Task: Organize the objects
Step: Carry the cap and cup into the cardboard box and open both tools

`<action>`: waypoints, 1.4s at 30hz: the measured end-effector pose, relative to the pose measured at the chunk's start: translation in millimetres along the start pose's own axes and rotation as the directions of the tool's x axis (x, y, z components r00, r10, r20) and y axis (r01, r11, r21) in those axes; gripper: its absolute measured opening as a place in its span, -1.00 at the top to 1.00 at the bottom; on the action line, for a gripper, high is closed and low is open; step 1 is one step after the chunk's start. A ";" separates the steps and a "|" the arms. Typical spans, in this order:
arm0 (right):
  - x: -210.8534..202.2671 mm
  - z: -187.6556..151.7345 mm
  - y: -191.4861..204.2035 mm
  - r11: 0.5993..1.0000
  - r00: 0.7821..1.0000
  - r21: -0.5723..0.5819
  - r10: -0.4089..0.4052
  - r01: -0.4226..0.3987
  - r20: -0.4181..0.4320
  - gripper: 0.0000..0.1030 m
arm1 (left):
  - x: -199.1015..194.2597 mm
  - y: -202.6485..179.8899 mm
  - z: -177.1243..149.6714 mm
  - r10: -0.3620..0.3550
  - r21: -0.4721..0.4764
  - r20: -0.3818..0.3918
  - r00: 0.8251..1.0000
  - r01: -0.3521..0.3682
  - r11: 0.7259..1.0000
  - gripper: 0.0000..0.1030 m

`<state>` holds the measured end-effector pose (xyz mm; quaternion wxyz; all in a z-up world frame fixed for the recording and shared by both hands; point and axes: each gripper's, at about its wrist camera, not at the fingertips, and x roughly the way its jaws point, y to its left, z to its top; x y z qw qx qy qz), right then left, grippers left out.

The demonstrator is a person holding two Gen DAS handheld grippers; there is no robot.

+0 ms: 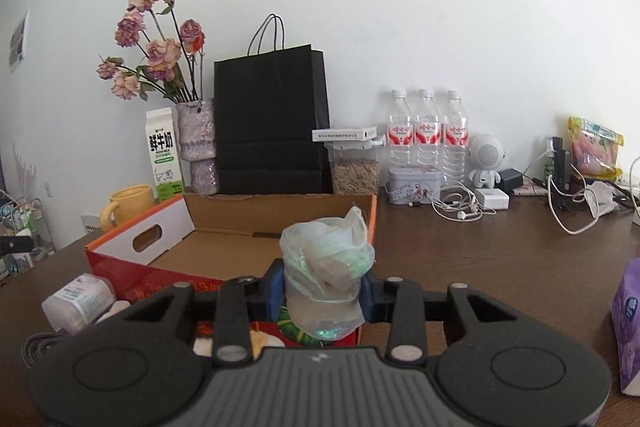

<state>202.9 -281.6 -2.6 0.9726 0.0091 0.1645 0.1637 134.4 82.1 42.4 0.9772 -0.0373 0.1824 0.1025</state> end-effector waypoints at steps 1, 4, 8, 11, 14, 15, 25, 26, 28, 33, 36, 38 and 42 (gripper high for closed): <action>1.7 3.5 2.8 1.000 1.000 -0.004 0.007 -0.007 0.004 0.31 | 1.0 -6.3 5.4 -0.019 0.007 0.013 1.000 0.019 1.000 0.21; 8.6 14.4 13.0 0.999 0.999 -0.019 0.027 -0.027 0.017 0.31 | 5.3 -26.9 19.0 -0.075 0.033 0.043 0.996 0.073 0.997 0.21; 22.8 26.8 24.6 0.998 0.999 -0.035 0.049 -0.048 0.024 0.31 | 19.1 -55.4 31.5 -0.139 0.065 0.051 0.989 0.135 0.989 0.21; 37.0 33.6 34.2 0.997 0.998 -0.044 0.064 -0.063 0.023 0.31 | 30.2 -74.7 37.7 -0.173 0.086 0.050 0.984 0.168 0.982 0.21; 52.9 39.2 42.4 0.996 0.998 -0.055 0.070 -0.070 0.007 0.31 | 43.6 -91.4 41.5 -0.200 0.101 0.037 0.979 0.196 0.975 0.21; 59.0 40.8 44.8 0.996 0.997 -0.057 0.071 -0.071 0.000 0.31 | 48.7 -96.3 41.7 -0.203 0.102 0.030 0.979 0.199 0.975 0.21; 118.8 46.1 55.6 0.996 0.995 -0.067 0.048 -0.054 -0.087 0.31 | 102.0 -126.3 45.4 -0.214 0.097 -0.039 0.976 0.217 0.971 0.21; 125.6 44.2 55.0 0.997 0.994 -0.062 0.045 -0.051 -0.098 0.31 | 108.1 -127.2 44.7 -0.209 0.088 -0.044 0.977 0.212 0.973 0.21; 136.7 40.2 53.7 0.998 0.992 -0.055 0.037 -0.043 -0.120 0.31 | 119.5 -127.0 42.9 -0.193 0.067 -0.042 0.980 0.195 0.978 0.21; 148.6 34.9 50.4 0.998 0.985 -0.042 0.047 -0.055 -0.167 0.21 | 141.4 -125.9 36.4 -0.168 0.072 -0.108 0.980 0.177 0.982 0.20; 148.1 32.7 49.1 0.998 0.983 -0.036 0.044 -0.052 -0.177 -0.28 | 143.7 -126.0 32.9 -0.164 0.070 -0.127 0.978 0.173 0.982 0.02; 146.1 32.5 47.7 0.998 0.984 -0.032 0.041 -0.047 -0.173 -0.91 | 141.9 -125.8 32.5 -0.149 0.064 -0.118 0.982 0.157 0.986 -0.99; 140.1 33.4 45.5 0.999 0.987 -0.030 0.037 -0.042 -0.155 -1.00 | 134.0 -125.7 35.4 -0.138 0.064 -0.079 0.987 0.143 0.988 -1.00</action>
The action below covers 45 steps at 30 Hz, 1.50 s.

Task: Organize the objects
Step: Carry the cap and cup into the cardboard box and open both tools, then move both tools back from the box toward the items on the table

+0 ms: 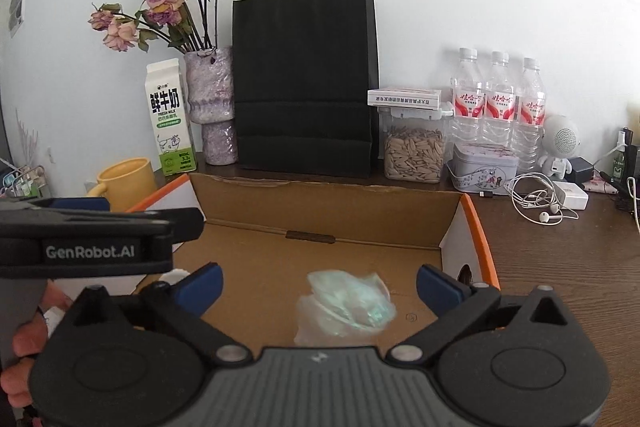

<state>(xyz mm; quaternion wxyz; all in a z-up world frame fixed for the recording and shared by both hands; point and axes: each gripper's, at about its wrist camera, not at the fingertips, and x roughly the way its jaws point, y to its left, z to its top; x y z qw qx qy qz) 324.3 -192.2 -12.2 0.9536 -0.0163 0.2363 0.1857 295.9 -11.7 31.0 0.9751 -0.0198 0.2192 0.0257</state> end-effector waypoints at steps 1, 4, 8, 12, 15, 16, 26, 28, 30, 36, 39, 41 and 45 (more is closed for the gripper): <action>-0.6 -0.1 -0.3 1.000 1.000 0.001 -0.001 0.001 0.002 -1.00 | -1.0 0.1 0.6 0.002 -0.003 0.003 1.000 -0.002 1.000 -1.00; -2.6 0.0 -1.2 1.000 1.000 0.002 0.001 -0.001 0.009 -1.00 | -2.3 -0.7 1.9 0.005 -0.001 0.004 1.000 -0.005 1.000 -1.00; -4.9 0.5 -1.0 1.000 1.000 0.000 0.002 -0.002 0.018 -1.00 | -4.6 -1.4 2.5 0.004 -0.002 0.009 1.000 -0.004 1.000 -1.00; -8.1 0.9 -0.4 1.000 1.000 -0.003 0.005 -0.005 0.027 -1.00 | -8.6 -2.0 3.8 -0.001 0.001 0.019 1.000 0.001 1.000 -1.00; -12.1 2.4 0.9 1.000 0.999 -0.008 0.007 -0.006 0.038 -1.00 | -15.1 -1.5 6.0 -0.007 -0.001 0.037 0.999 0.008 1.000 -1.00; -13.7 2.9 1.2 1.000 0.999 -0.009 0.007 -0.007 0.043 -1.00 | -17.9 -1.1 6.4 -0.009 -0.003 0.045 0.999 0.009 1.000 -1.00; -45.6 7.6 7.8 1.000 0.995 -0.028 0.016 -0.013 0.101 -1.00 | -52.3 -2.7 10.4 -0.036 -0.008 0.104 0.994 0.037 0.999 -1.00; -54.0 6.5 9.5 0.999 0.994 -0.033 0.016 -0.012 0.109 -1.00 | -60.1 -2.9 9.5 -0.041 -0.008 0.107 0.993 0.042 0.999 -1.00; -62.4 4.9 11.3 0.999 0.994 -0.039 0.016 -0.012 0.112 -1.00 | -69.0 -2.8 7.7 -0.045 -0.005 0.111 0.993 0.046 0.999 -1.00; -89.4 -5.0 15.9 0.999 0.993 -0.046 0.006 0.000 0.120 -1.00 | -96.0 1.7 1.4 -0.042 -0.001 0.118 0.992 0.042 0.999 -1.00; -104.0 -12.5 18.3 0.999 0.993 -0.048 0.005 0.001 0.118 -1.00 | -109.9 4.6 -2.7 -0.040 0.003 0.118 0.992 0.040 0.999 -1.00; -113.7 -17.4 19.6 0.999 0.993 -0.049 0.006 -0.001 0.119 -1.00 | -119.5 7.3 -6.1 -0.038 0.004 0.119 0.992 0.038 0.999 -1.00; -135.9 -27.0 23.4 0.999 0.992 -0.052 0.018 -0.012 0.122 -1.00 | -137.8 14.3 -13.8 -0.033 0.001 0.118 0.992 0.033 0.999 -1.00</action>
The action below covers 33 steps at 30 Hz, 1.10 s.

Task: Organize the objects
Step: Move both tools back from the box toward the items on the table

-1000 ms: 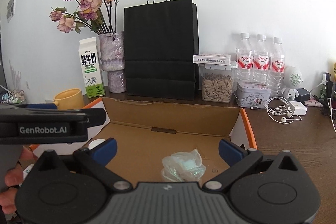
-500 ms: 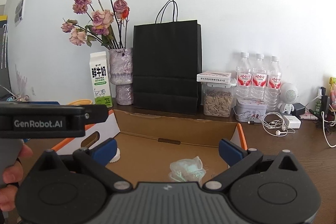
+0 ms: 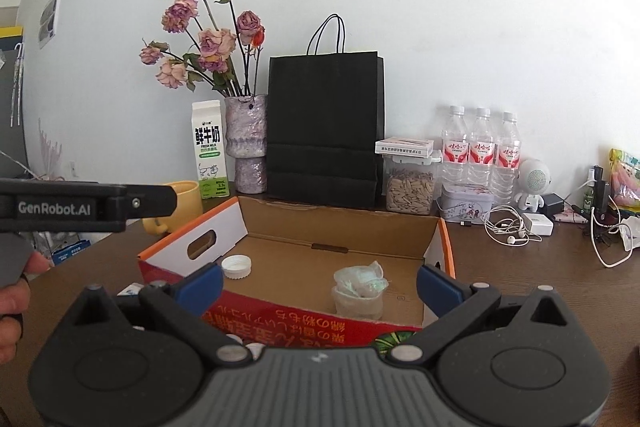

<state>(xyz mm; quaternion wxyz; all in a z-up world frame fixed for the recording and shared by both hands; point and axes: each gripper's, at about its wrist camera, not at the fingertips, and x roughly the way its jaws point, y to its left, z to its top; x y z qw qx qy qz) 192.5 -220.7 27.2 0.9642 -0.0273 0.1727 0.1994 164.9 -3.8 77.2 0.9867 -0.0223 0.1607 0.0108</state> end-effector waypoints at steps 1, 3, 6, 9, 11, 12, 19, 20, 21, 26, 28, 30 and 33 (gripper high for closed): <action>-4.8 -1.7 1.4 1.000 1.000 -0.002 0.001 -0.001 0.000 -1.00 | -4.4 1.7 -1.2 0.002 -0.002 0.000 1.000 -0.002 1.000 -1.00; -15.0 -5.2 4.4 1.000 1.000 -0.004 0.007 -0.007 -0.003 -1.00 | -14.4 6.1 -4.4 0.006 -0.008 0.000 1.000 -0.006 1.000 -1.00; -28.9 -11.6 8.3 1.000 1.000 -0.003 0.020 -0.020 -0.009 -1.00 | -28.7 13.1 -9.6 0.016 -0.016 -0.002 1.000 -0.016 1.000 -1.00; -41.1 -19.0 12.0 1.000 1.000 -0.005 0.022 -0.022 -0.022 -1.00 | -43.4 20.2 -16.0 0.025 -0.022 -0.005 1.000 -0.025 0.999 -1.00; -47.6 -24.3 14.6 1.000 0.999 -0.007 0.015 -0.015 -0.037 -1.00 | -52.3 25.0 -21.4 0.031 -0.023 -0.009 0.999 -0.031 0.999 -1.00; -50.7 -27.7 16.5 1.000 0.999 -0.008 0.008 -0.009 -0.047 -1.00 | -56.6 27.5 -24.5 0.035 -0.024 -0.013 0.999 -0.035 0.999 -1.00; -70.8 -54.1 22.9 1.000 0.995 -0.001 -0.001 0.001 -0.104 -1.00 | -82.3 46.0 -48.6 0.078 -0.033 -0.049 0.996 -0.080 0.996 -1.00; -72.4 -57.8 23.6 1.000 0.994 0.003 -0.003 0.004 -0.112 -1.00 | -85.1 48.8 -52.0 0.085 -0.035 -0.058 0.995 -0.087 0.996 -1.00; -74.0 -63.0 24.2 1.000 0.992 0.008 -0.006 0.007 -0.123 -1.00 | -87.5 51.1 -55.2 0.090 -0.036 -0.067 0.994 -0.092 0.995 -1.00; -77.4 -85.7 25.3 1.000 0.983 0.026 -0.005 0.010 -0.182 -1.00 | -98.5 58.9 -72.8 0.107 -0.030 -0.100 0.989 -0.111 0.993 -1.00; -77.7 -94.6 25.2 1.000 0.979 0.029 -0.006 0.012 -0.203 -1.00 | -100.4 61.6 -79.9 0.111 -0.030 -0.118 0.987 -0.115 0.993 -1.00; -77.3 -101.7 25.8 0.999 0.975 0.030 -0.014 0.021 -0.220 -0.97 | -100.6 64.2 -87.2 0.116 -0.029 -0.138 0.984 -0.121 0.992 -1.00; -76.0 -109.1 28.2 0.999 0.971 0.023 -0.024 0.031 -0.237 -0.89 | -97.1 69.5 -98.3 0.128 -0.023 -0.176 0.976 -0.134 0.991 -1.00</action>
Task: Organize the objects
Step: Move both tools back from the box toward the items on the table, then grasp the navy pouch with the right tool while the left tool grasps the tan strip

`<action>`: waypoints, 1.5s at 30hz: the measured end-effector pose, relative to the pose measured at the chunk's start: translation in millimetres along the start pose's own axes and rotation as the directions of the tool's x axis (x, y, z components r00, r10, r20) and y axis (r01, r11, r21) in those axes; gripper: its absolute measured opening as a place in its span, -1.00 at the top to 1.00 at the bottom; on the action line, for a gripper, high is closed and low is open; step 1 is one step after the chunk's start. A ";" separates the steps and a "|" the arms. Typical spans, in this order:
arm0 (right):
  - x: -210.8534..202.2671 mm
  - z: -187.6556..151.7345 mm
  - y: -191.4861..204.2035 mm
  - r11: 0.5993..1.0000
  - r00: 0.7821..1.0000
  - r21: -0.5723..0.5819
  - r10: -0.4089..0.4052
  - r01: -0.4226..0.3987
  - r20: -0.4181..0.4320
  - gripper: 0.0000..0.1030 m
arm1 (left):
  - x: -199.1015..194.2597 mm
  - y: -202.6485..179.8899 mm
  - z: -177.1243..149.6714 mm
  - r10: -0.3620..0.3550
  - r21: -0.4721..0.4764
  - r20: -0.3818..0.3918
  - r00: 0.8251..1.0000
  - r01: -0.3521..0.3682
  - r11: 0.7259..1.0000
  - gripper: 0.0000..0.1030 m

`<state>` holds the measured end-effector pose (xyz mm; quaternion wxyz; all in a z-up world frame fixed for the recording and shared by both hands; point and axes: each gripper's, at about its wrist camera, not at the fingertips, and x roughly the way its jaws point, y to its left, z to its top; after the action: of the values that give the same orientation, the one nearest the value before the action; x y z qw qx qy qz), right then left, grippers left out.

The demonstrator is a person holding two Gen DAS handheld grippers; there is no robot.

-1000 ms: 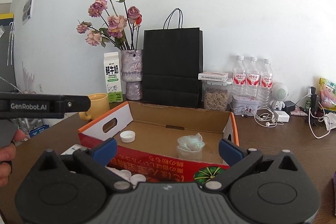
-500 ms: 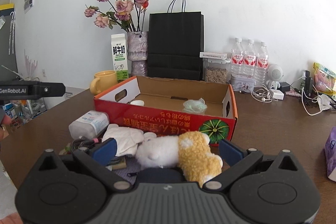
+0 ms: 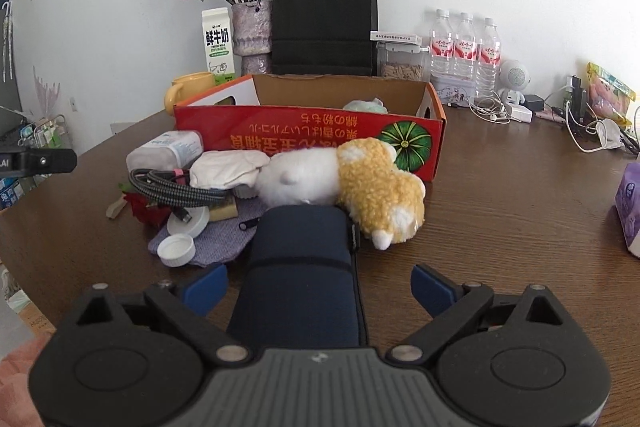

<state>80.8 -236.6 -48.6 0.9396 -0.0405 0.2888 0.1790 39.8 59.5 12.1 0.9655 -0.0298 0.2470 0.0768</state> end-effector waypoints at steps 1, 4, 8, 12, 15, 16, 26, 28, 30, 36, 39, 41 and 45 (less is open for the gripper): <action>1.6 -1.3 0.2 1.000 1.000 0.000 0.003 -0.003 -0.005 -0.89 | 3.1 1.8 -2.9 0.007 -0.001 -0.014 1.000 -0.007 1.000 -1.00; 7.6 -1.9 0.1 1.000 1.000 0.004 0.004 -0.004 -0.015 -0.89 | 14.1 4.9 -10.0 0.020 -0.007 -0.053 0.998 -0.020 1.000 -1.00; 18.8 -1.6 -0.9 1.000 0.999 0.017 -0.008 0.009 -0.036 -0.88 | 33.1 3.5 -16.7 0.034 -0.003 -0.097 0.995 -0.035 0.999 -1.00; 26.0 -1.6 -1.0 1.000 0.999 0.028 -0.008 0.009 -0.048 -0.88 | 56.6 -1.1 -19.2 0.066 0.011 -0.133 0.989 -0.065 0.998 -0.89; 27.0 -1.3 -0.8 1.000 0.999 0.027 -0.006 0.008 -0.047 -0.88 | 70.0 -4.9 -17.2 0.072 0.013 -0.141 0.987 -0.071 0.997 -0.60; 27.3 -1.1 -0.7 1.000 0.999 0.026 -0.005 0.006 -0.047 -0.88 | 73.2 -6.5 -16.5 0.064 0.012 -0.144 0.988 -0.063 0.998 -0.49; 30.7 -0.2 0.4 1.000 0.999 0.023 0.006 -0.005 -0.050 -0.89 | 78.9 -19.6 -13.4 0.010 0.026 -0.096 0.995 -0.008 1.000 0.86; 31.7 -0.4 -0.2 1.000 0.999 0.027 0.003 -0.002 -0.051 -0.89 | 74.9 -19.5 -14.2 0.014 0.025 -0.089 0.996 -0.012 1.000 0.86; 33.1 -0.6 -1.0 1.000 0.999 0.030 0.004 -0.002 -0.049 -0.89 | 69.5 -18.8 -13.9 0.020 0.024 -0.077 0.997 -0.018 1.000 0.86; 39.2 1.6 -0.4 1.000 0.999 0.026 0.009 -0.008 -0.048 -0.88 | 52.8 -16.9 -10.6 0.013 0.011 -0.041 0.999 -0.013 1.000 0.86; 41.7 2.8 1.9 1.000 0.999 0.018 0.012 -0.012 -0.045 -0.79 | 48.1 -17.4 -8.8 0.010 0.006 -0.030 1.000 -0.009 1.000 0.86; 42.1 3.0 3.4 1.000 0.999 0.004 -0.002 0.002 -0.043 -0.68 | 45.6 -17.7 -8.2 0.006 0.003 -0.026 1.000 -0.006 1.000 0.86; 41.1 2.0 5.5 1.000 0.999 -0.011 -0.008 0.008 -0.041 -0.61 | 43.7 -18.2 -7.7 0.001 -0.001 -0.023 1.000 -0.001 1.000 0.86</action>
<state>111.5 -218.3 -69.7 0.9339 -0.0502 0.3070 0.1760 76.9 46.7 -15.3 0.9625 -0.0309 0.2583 0.0768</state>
